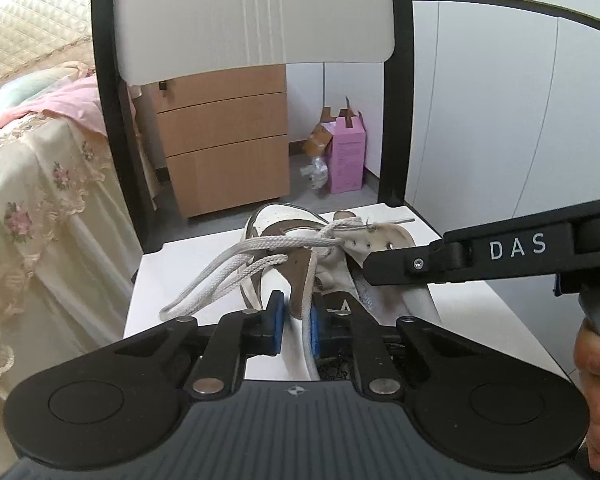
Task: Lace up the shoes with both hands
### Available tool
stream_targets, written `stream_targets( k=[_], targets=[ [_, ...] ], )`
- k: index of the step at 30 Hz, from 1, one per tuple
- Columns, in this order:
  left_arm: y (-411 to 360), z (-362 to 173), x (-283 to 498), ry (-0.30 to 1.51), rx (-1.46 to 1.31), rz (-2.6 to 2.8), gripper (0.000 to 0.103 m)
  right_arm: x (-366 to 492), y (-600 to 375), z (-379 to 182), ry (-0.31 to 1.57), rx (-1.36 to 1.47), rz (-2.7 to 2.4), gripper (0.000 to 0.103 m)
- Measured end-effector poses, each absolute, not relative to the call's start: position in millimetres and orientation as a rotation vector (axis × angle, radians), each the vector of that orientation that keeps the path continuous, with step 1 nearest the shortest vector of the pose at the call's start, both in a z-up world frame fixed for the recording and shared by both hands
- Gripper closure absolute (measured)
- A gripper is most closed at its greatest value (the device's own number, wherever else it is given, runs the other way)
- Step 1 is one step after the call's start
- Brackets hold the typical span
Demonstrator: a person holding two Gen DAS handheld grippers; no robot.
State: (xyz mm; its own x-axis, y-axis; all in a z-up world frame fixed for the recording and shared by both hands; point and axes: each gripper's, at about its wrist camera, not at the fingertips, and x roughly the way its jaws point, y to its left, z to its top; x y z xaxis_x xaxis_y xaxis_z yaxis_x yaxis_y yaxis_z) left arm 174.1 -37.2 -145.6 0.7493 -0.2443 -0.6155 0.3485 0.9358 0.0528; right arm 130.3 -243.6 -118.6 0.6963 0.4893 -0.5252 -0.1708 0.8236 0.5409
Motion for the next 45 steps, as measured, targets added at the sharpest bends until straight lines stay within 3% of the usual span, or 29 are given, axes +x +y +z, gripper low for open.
stream_targets(
  k=[3,8,11,17,25,31,33,35,38,45],
  targets=[
    [-36.9,-143.7,170.2,0.642,0.174,-0.326,0.088,130.1,-249.2,-117.1,0.716,0.555,0.362,0.085],
    [-41.3,-144.0,165.6,0.633,0.186,-0.312,0.087,128.3,-286.7,-119.3,0.661,0.906,0.325,0.080],
    [-44.6,-145.7,166.7,0.622,0.190,-0.300,0.087,136.5,-301.7,-133.6,0.669,1.040,0.277,0.062],
    [-48.9,-150.1,172.0,0.607,0.182,-0.266,0.085,146.4,-312.6,-176.9,0.733,1.372,0.212,0.062],
    [-49.3,-153.7,166.1,0.586,0.159,-0.257,0.085,159.0,-300.2,-168.5,0.686,1.302,0.207,0.062],
    [-47.8,-155.1,162.2,0.564,0.141,-0.257,0.085,159.5,-291.2,-178.8,0.665,1.279,0.192,0.077],
    [-47.9,-157.1,162.0,0.555,0.140,-0.248,0.085,158.4,-291.6,-181.9,0.630,1.312,0.188,0.092],
    [-50.2,-158.1,158.5,0.545,0.148,-0.238,0.086,156.8,-292.4,-182.0,0.603,1.313,0.179,0.099],
    [-52.5,-157.6,153.4,0.530,0.154,-0.224,0.093,153.3,-295.5,-179.1,0.576,1.292,0.149,0.100],
    [-49.7,-155.9,149.5,0.536,0.114,-0.212,0.093,145.5,-317.5,-171.7,0.506,1.268,0.054,0.100]
  ],
)
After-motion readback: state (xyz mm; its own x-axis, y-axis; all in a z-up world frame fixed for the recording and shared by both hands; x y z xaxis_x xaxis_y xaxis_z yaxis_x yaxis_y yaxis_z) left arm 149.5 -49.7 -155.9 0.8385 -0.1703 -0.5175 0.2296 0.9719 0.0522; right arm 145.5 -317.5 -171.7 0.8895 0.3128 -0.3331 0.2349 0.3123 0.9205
